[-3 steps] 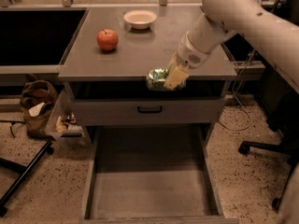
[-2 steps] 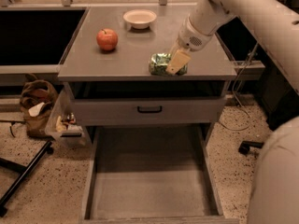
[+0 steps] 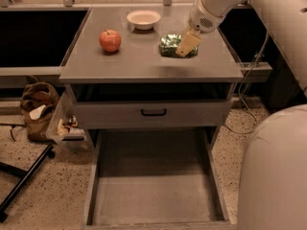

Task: Pick green can from middle drawer and place on counter

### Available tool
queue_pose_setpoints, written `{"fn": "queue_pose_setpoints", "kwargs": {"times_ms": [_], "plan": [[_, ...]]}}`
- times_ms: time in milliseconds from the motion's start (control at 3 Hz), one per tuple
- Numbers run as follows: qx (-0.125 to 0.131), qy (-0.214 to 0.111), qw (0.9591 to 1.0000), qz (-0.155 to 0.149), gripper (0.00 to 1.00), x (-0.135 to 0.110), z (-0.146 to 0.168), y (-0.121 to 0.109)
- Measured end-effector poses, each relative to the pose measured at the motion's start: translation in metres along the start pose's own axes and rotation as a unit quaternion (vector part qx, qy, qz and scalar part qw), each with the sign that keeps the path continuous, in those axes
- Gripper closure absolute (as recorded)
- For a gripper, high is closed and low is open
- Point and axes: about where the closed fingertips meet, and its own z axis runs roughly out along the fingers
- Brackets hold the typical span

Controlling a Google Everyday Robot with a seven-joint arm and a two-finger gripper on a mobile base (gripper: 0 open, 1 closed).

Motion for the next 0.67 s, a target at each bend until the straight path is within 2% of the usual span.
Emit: {"fn": "queue_pose_setpoints", "kwargs": {"times_ms": [333, 667], "plan": [[-0.03, -0.035, 0.9984, -0.031, 1.0, 0.0, 0.015, -0.002], [-0.081, -0.074, 0.9895, -0.095, 1.0, -0.005, 0.044, 0.008]]}}
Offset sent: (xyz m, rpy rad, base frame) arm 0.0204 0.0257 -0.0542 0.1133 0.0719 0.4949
